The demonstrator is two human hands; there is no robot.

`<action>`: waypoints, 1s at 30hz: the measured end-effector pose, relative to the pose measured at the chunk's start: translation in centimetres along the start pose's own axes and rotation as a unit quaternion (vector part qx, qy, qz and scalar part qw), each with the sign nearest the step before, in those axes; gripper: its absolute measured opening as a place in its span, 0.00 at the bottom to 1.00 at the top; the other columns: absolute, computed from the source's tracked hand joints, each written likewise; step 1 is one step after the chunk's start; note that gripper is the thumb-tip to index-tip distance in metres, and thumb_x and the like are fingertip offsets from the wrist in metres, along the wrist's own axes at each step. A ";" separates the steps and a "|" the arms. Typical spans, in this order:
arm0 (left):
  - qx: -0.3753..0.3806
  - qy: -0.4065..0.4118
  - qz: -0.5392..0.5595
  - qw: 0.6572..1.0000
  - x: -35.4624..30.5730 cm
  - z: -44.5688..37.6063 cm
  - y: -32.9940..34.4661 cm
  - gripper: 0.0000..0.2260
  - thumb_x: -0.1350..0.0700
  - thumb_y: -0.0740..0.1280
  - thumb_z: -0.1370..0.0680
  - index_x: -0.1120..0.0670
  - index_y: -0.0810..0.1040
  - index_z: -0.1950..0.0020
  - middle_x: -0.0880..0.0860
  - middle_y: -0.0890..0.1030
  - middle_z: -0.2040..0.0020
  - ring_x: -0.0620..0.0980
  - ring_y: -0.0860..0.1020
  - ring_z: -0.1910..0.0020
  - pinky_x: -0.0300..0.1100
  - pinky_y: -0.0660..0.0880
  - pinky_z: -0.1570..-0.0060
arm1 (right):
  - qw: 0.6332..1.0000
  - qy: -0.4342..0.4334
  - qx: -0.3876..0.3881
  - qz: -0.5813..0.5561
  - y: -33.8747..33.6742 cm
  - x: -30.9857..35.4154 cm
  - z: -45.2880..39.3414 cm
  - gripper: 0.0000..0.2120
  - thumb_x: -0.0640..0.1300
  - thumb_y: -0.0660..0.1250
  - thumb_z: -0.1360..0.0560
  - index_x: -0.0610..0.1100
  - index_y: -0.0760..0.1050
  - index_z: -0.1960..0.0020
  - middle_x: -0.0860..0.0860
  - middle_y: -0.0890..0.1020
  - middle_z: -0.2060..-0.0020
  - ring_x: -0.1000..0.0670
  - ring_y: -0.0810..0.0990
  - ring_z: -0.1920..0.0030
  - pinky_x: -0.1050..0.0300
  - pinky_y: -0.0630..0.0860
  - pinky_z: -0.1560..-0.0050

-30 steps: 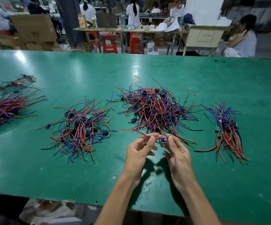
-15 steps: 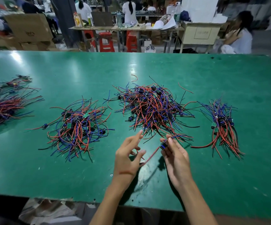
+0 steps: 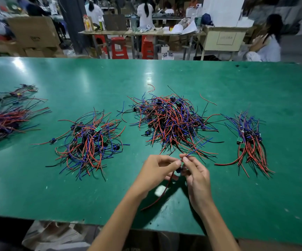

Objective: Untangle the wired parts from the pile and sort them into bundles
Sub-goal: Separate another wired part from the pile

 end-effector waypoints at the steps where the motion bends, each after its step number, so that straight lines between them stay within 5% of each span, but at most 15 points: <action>1: -0.003 -0.002 0.015 1.000 0.1 -0.1 0.3 0.09 0.58 0.72 0.21 0.58 0.85 0.43 0.54 0.87 0.53 0.49 0.84 0.62 0.40 0.81 0.60 | 1.000 -0.002 -0.007 0.006 -0.2 -0.2 -0.1 0.07 0.46 0.72 0.29 0.45 0.84 0.53 0.42 0.81 0.59 0.48 0.80 0.60 0.42 0.83 0.58; 4: -0.015 -0.009 0.027 0.999 0.4 -0.1 0.7 0.06 0.61 0.72 0.22 0.57 0.86 0.46 0.52 0.87 0.58 0.46 0.81 0.69 0.35 0.77 0.67 | 0.997 -0.037 -0.039 0.064 -0.6 -0.8 -0.5 0.06 0.46 0.72 0.26 0.46 0.85 0.51 0.39 0.79 0.51 0.43 0.79 0.52 0.36 0.77 0.45; 7: -0.042 -0.014 0.022 0.999 0.9 0.0 0.7 0.05 0.60 0.71 0.22 0.57 0.87 0.50 0.54 0.87 0.59 0.46 0.80 0.70 0.34 0.75 0.68 | 0.979 -0.105 -0.041 0.168 -0.6 -1.1 -0.5 0.06 0.47 0.70 0.23 0.51 0.86 0.50 0.50 0.81 0.50 0.48 0.82 0.50 0.54 0.78 0.47; 10: -0.064 0.003 0.033 0.997 1.7 0.2 0.5 0.06 0.58 0.71 0.21 0.56 0.87 0.54 0.58 0.86 0.58 0.49 0.79 0.70 0.35 0.74 0.68 | 0.968 -0.114 -0.035 0.219 -0.6 -1.5 -0.6 0.08 0.50 0.68 0.23 0.53 0.86 0.49 0.54 0.81 0.51 0.49 0.83 0.49 0.51 0.79 0.46; 14: -0.076 0.050 0.067 0.994 2.3 0.6 0.8 0.07 0.61 0.71 0.21 0.54 0.88 0.56 0.53 0.85 0.64 0.44 0.78 0.72 0.32 0.72 0.71 | 0.966 -0.100 -0.042 0.235 -0.8 -1.9 -0.8 0.09 0.43 0.69 0.21 0.54 0.87 0.52 0.53 0.84 0.52 0.50 0.84 0.49 0.47 0.79 0.44; 22: -0.086 0.081 0.067 0.991 3.1 0.6 1.2 0.07 0.61 0.71 0.21 0.54 0.89 0.54 0.49 0.83 0.68 0.42 0.75 0.71 0.32 0.71 0.71 | 0.964 -0.099 -0.042 0.242 -0.4 -2.2 -0.8 0.10 0.40 0.69 0.21 0.52 0.87 0.55 0.51 0.86 0.53 0.48 0.85 0.50 0.51 0.81 0.50; 26: -0.097 0.078 0.036 0.992 3.8 0.2 1.1 0.12 0.59 0.70 0.21 0.63 0.85 0.62 0.51 0.75 0.73 0.46 0.68 0.72 0.38 0.64 0.72 | 0.968 -0.083 -0.074 0.224 0.4 -2.2 -0.8 0.09 0.49 0.66 0.29 0.52 0.86 0.60 0.53 0.86 0.58 0.56 0.82 0.58 0.64 0.76 0.60; 30: -0.103 0.077 0.033 0.991 3.9 -0.4 1.0 0.19 0.58 0.70 0.21 0.63 0.76 0.72 0.52 0.67 0.73 0.47 0.62 0.70 0.43 0.55 0.70 | 0.965 -0.079 -0.114 0.223 1.1 -2.5 -1.7 0.13 0.43 0.66 0.24 0.53 0.86 0.63 0.54 0.86 0.57 0.56 0.83 0.57 0.57 0.78 0.54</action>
Point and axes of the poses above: each hand's wrist, its own z-axis away from the middle knuckle, its own y-axis out of the palm, x = y × z, the point moved 2 cm from there along -z, towards the middle knuckle
